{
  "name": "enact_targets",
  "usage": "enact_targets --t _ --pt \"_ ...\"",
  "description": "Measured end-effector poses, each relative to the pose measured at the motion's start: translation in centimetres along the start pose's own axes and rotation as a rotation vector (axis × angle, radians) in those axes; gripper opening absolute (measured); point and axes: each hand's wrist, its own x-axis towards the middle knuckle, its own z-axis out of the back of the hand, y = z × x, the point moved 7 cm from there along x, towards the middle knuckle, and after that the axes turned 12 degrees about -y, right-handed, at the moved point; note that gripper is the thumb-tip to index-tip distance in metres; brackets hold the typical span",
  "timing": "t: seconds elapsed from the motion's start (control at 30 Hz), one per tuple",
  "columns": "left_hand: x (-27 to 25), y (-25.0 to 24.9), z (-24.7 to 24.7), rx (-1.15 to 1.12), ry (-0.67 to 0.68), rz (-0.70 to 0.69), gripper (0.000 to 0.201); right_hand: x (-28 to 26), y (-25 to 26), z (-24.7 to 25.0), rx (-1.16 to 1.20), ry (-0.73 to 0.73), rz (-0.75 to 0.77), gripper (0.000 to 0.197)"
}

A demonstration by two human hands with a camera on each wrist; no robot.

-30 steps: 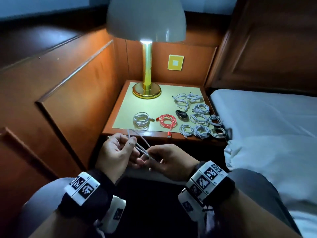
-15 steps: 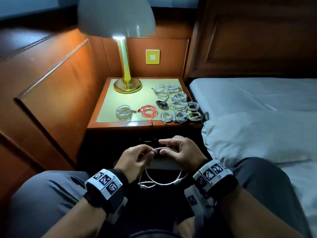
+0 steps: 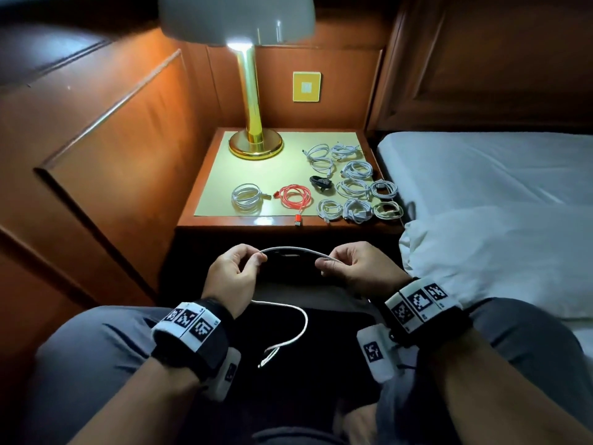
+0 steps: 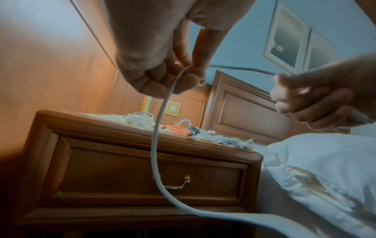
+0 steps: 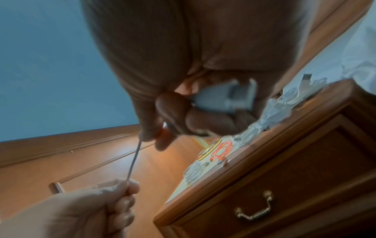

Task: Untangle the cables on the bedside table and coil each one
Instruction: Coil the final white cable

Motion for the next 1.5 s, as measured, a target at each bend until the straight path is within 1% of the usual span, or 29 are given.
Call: enact_targets --t 0.07,0.1,0.17,0.2,0.27,0.3,0.37,0.43,0.5,0.57,0.6,0.63,0.67,0.7,0.73,0.77,0.8,0.83,0.9,1.0,1.07,1.1,1.17,1.2,1.27,1.33,1.4,1.47,1.5 --pt "0.2 -0.1 -0.1 0.012 0.003 -0.023 0.016 -0.5 -0.1 -1.2 0.048 0.160 -0.047 0.044" --pt "0.4 -0.1 -0.1 -0.001 -0.014 -0.022 0.016 -0.8 -0.2 -1.8 0.125 0.227 -0.105 0.046" --pt "1.3 -0.1 0.5 -0.038 -0.079 -0.021 0.014 -1.2 -0.3 -2.5 0.368 0.325 -0.266 0.041" --pt "1.7 -0.2 0.8 -0.054 -0.108 -0.025 0.011 -1.2 -0.2 -2.5 0.492 0.354 -0.339 0.038" --pt "2.5 -0.4 1.3 -0.049 -0.143 -0.038 0.006 -1.1 0.2 -2.0 0.699 0.378 -0.431 0.030" --pt "2.8 -0.4 1.4 -0.030 -0.151 -0.041 0.008 -0.8 0.4 -1.3 0.792 0.361 -0.450 0.026" --pt "3.3 0.1 1.7 0.000 -0.146 -0.020 0.014 0.0 0.5 0.5 0.973 0.246 -0.464 0.022" --pt "3.7 0.7 1.9 -0.018 -0.138 0.011 0.011 0.9 -0.1 2.6 1.124 0.052 -0.471 0.021" --pt "3.6 0.9 1.7 -0.056 -0.142 0.009 0.004 1.5 -1.1 4.2 1.166 -0.145 -0.454 0.024" --pt "2.8 0.5 0.8 0.013 -0.133 -0.060 0.009 2.0 -1.7 4.5 1.097 -0.253 -0.382 0.032" --pt "2.1 0.1 0.1 0.068 -0.101 -0.102 0.010 2.2 -1.7 4.3 1.001 -0.284 -0.316 0.034" --pt "1.3 -0.2 -1.0 0.108 -0.044 -0.144 0.010 2.3 -1.5 4.0 0.855 -0.308 -0.227 0.034" --pt "0.4 -0.7 -2.1 0.122 0.032 -0.191 0.011 2.3 -1.0 3.5 0.656 -0.312 -0.108 0.036" --pt "-0.4 -1.2 -3.1 0.110 0.112 -0.241 0.012 2.2 -0.3 2.8 0.429 -0.290 0.031 0.038" --pt "-1.2 -1.9 -3.8 0.084 0.176 -0.301 0.013 1.9 0.3 1.6 0.208 -0.237 0.166 0.039" --pt "-1.7 -2.6 -4.0 0.054 0.212 -0.368 0.015 1.7 0.5 0.1 0.027 -0.156 0.254 0.037" --pt "-1.9 -3.3 -4.0 0.023 0.231 -0.424 0.018 1.6 0.3 -1.3 -0.088 -0.065 0.273 0.033" --pt "-1.9 -3.7 -3.8 -0.004 0.240 -0.451 0.021 1.4 0.0 -2.4 -0.150 0.026 0.240 0.030" --pt "-1.5 -3.8 -3.2 -0.053 0.251 -0.421 0.025 1.0 -0.4 -3.7 -0.152 0.153 0.148 0.034" --pt "-1.2 -3.3 -2.6 -0.134 0.279 -0.284 0.033 0.7 0.5 -3.8 -0.071 0.210 0.106 0.045" --pt "-1.3 -2.9 -3.0 -0.159 0.361 -0.184 0.043 0.2 1.5 -3.8 0.004 0.273 0.126 0.046" --pt "-1.3 -2.7 -3.3 -0.156 0.418 -0.166 0.045 0.0 1.8 -3.9 0.044 0.303 0.125 0.045" --pt "-1.4 -2.3 -3.7 -0.142 0.514 -0.161 0.037 -0.2 1.8 -4.0 0.084 0.327 0.106 0.041" --pt "-1.5 -2.1 -3.9 -0.134 0.548 -0.146 0.031 -0.2 1.8 -4.1 0.082 0.326 0.105 0.040" --pt "-1.6 -1.9 -4.2 -0.127 0.593 -0.101 0.026 -0.1 1.6 -4.1 0.077 0.316 0.114 0.040" --pt "-1.5 -1.8 -4.3 -0.085 0.582 -0.128 0.019 0.2 1.5 -4.0 0.088 0.298 0.115 0.041" --pt "-1.0 -1.7 -4.1 0.024 0.527 -0.182 0.009 0.5 1.2 -3.7 0.103 0.265 0.101 0.042" --pt "-0.7 -1.3 -4.1 0.126 0.528 -0.218 0.010 0.5 1.1 -3.6 0.100 0.262 0.088 0.042" --pt "-0.8 -1.1 -4.2 0.134 0.543 -0.219 0.011 0.5 1.1 -3.7 0.098 0.271 0.083 0.042"
